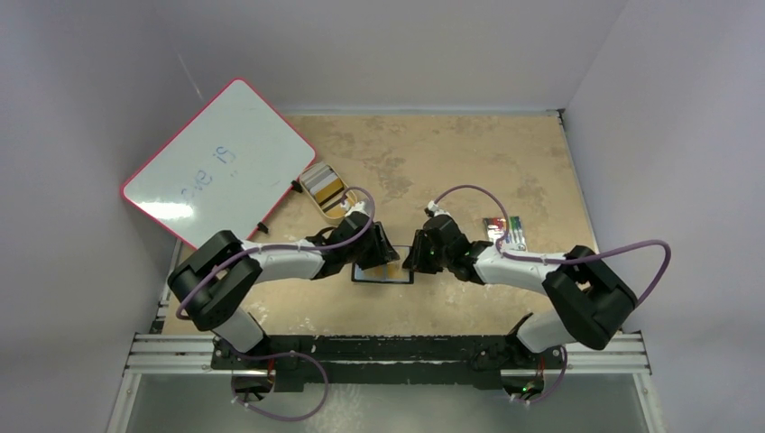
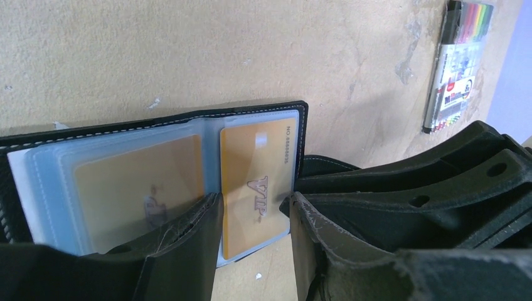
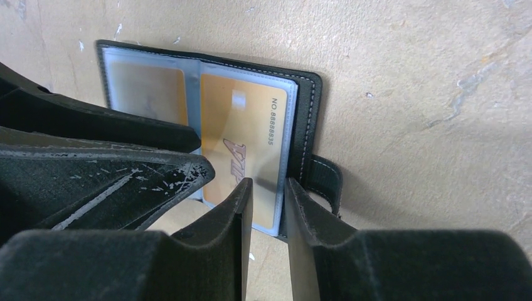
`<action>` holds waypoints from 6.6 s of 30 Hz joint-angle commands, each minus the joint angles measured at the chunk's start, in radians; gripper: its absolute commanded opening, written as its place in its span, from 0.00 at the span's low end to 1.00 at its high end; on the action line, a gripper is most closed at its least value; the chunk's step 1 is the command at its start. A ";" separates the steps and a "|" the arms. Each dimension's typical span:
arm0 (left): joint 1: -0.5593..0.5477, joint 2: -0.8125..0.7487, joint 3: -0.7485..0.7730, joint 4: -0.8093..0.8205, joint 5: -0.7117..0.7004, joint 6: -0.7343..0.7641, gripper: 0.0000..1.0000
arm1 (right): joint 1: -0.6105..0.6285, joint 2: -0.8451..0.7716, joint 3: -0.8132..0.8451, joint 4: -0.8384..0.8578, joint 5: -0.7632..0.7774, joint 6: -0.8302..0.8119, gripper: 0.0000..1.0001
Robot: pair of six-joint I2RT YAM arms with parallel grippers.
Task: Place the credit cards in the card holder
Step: Insert the credit card into the card holder, then pick up the credit card from the storage box.
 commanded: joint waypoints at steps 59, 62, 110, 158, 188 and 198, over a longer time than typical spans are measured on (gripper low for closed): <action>0.341 0.422 0.838 -0.672 -0.714 1.149 0.59 | -0.001 -0.391 0.074 -0.226 0.131 -0.085 0.49; 0.341 0.419 0.838 -0.666 -0.724 1.150 0.57 | -0.001 -0.383 0.077 -0.225 0.126 -0.085 0.49; 0.340 0.186 0.929 -0.979 -0.327 0.866 0.00 | -0.002 -0.351 0.070 -0.103 0.004 -0.055 0.50; 0.341 -0.412 -0.090 0.561 0.712 -0.236 0.00 | -0.273 -0.334 0.030 0.585 -0.621 0.165 0.16; 0.330 -0.365 0.036 -0.371 0.184 0.295 0.47 | -0.254 -0.321 -0.072 0.312 -0.313 0.119 0.00; 0.211 -0.263 -0.053 -0.288 0.049 0.242 0.35 | -0.176 -0.178 -0.122 0.407 -0.254 0.147 0.00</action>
